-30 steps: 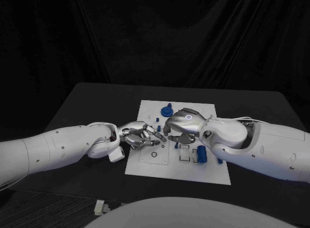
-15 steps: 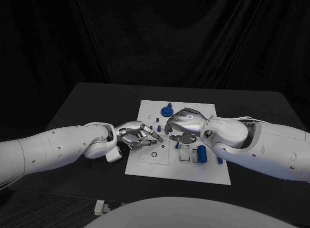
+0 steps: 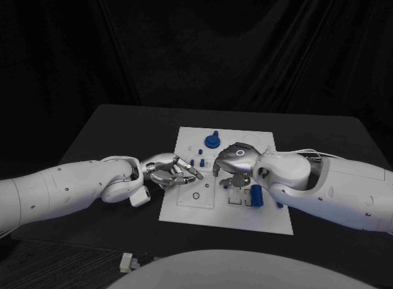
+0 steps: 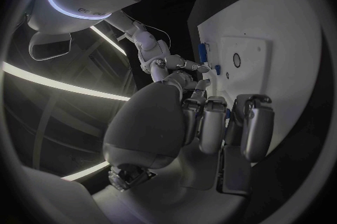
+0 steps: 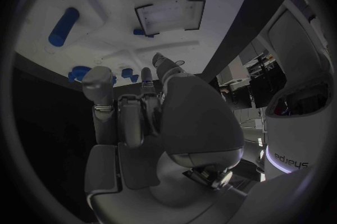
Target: Assemble the parts on the task board
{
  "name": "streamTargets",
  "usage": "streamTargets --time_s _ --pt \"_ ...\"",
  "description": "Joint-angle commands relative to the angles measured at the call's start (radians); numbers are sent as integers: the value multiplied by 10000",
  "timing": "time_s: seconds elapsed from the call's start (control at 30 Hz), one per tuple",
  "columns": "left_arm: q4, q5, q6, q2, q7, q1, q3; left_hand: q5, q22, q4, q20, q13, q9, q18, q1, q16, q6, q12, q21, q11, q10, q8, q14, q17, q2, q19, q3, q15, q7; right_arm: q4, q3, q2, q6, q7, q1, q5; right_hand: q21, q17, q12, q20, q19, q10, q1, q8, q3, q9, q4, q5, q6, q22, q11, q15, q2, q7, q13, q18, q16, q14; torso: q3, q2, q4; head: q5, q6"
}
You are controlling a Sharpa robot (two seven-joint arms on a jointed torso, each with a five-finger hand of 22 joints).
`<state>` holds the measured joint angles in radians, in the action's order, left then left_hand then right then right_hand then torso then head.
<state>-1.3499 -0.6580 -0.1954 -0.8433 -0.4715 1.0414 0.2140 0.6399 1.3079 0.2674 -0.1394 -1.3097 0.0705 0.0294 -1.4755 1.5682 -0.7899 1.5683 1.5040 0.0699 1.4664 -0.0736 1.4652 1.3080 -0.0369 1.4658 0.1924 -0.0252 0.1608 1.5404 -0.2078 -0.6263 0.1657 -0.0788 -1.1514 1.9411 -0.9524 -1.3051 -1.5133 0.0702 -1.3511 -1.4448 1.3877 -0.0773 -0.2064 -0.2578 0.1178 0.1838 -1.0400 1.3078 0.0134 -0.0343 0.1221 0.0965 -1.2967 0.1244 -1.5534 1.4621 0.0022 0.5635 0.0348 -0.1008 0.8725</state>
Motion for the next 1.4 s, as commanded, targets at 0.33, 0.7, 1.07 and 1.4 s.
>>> streamTargets --time_s 0.33,0.7,1.07,1.4 --pt "-19 36 84 13 -261 -15 -8 -11 2268 -33 -40 -2611 25 -25 -95 25 -124 25 -56 72 1044 -62 1056 2628 -16 -10 104 -89 15 -77 5 186 -629 -1296 126 299 -2919 -2657 -575 12 -1070 -1260 -1006 46 894 173 885 -245 -334 1811 109 -1 -29 15 -2741 -617 -174 1087 -1 3 1 33 2" --pt "34 36 39 33 -229 -15 -8 -9 2266 -43 -46 -2611 27 -23 -101 25 -151 25 -62 82 1044 -70 1056 2628 -23 -20 128 -97 26 59 6 199 -853 -2338 164 364 -3609 -2657 -575 23 -1302 -1260 -1997 -68 1215 2 1697 -109 -580 1939 152 10 103 5 -2741 -714 -174 1087 -1 4 0 28 2" --pt "97 36 -21 106 -203 -15 -8 -8 2260 -61 -54 -2611 28 -19 -114 25 -182 25 -73 96 1044 -78 1056 2628 -29 -37 161 -108 40 178 6 213 -1669 -2735 181 375 -3453 -2657 -575 14 -1218 -1260 -1929 -38 1197 -107 1648 132 -484 1885 142 -1 228 5 -2741 -674 -174 1087 -2 4 -1 34 2" --pt "156 36 -53 149 -184 -15 -8 -8 2257 -68 -59 -2611 30 -17 -117 25 -201 25 -78 105 1044 -84 1056 2628 -31 -46 177 -115 50 192 6 222 -2092 -2916 201 376 -3239 -2657 -575 54 -1097 -1260 -2433 15 1289 -254 1748 -7 -297 1815 194 50 380 63 -2741 -627 -174 1087 -2 4 0 25 2"
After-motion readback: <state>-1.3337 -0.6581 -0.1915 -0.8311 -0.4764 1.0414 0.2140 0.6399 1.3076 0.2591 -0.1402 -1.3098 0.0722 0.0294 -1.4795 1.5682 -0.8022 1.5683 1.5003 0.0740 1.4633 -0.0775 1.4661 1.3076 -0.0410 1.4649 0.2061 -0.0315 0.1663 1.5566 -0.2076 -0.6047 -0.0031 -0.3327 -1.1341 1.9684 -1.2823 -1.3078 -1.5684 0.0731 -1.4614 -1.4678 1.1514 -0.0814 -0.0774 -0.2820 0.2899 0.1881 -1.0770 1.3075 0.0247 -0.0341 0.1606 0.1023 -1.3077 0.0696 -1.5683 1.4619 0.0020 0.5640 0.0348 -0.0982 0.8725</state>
